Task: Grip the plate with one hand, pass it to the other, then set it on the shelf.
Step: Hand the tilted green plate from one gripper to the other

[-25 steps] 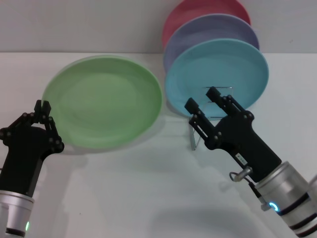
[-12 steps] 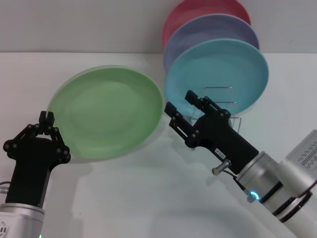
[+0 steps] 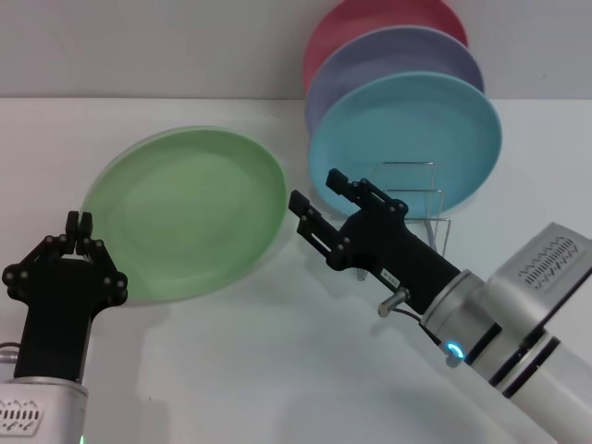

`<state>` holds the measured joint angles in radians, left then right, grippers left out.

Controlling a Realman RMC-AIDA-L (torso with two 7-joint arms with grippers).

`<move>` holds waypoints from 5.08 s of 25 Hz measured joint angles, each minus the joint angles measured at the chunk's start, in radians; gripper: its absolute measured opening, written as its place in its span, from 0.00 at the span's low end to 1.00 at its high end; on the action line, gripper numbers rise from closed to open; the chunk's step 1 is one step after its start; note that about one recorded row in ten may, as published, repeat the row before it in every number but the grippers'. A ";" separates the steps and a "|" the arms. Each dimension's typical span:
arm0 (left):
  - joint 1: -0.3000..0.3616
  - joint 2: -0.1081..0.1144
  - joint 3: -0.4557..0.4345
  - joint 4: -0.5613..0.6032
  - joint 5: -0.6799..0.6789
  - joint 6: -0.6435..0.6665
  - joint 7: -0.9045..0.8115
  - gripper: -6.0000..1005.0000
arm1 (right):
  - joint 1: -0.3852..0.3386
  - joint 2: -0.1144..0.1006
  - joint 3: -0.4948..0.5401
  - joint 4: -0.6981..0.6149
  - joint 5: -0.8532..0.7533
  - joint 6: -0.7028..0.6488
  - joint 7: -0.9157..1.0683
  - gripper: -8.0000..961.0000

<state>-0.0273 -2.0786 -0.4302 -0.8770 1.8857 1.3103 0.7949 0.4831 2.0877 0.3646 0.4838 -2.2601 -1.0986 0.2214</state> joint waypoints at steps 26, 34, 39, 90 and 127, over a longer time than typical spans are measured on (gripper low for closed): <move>0.002 0.004 0.021 -0.058 -0.037 0.017 0.165 0.04 | 0.080 0.002 0.033 0.001 0.004 0.122 -0.006 0.62; 0.000 0.006 0.027 -0.056 -0.031 0.017 0.165 0.04 | 0.088 0.002 0.042 0.002 0.004 0.147 -0.007 0.54; -0.001 0.006 0.031 -0.054 -0.031 0.016 0.165 0.04 | 0.088 0.002 0.043 0.003 0.004 0.148 -0.007 0.41; -0.010 0.008 0.049 -0.045 -0.028 0.009 0.165 0.04 | 0.089 0.003 0.045 0.003 -0.002 0.178 -0.070 0.12; -0.010 0.013 0.053 -0.044 -0.030 0.009 0.165 0.04 | 0.088 0.003 0.046 0.009 0.003 0.181 -0.108 0.07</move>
<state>-0.0371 -2.0658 -0.3773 -0.9212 1.8560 1.3191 0.9603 0.5715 2.0908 0.4106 0.4923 -2.2573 -0.9178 0.1131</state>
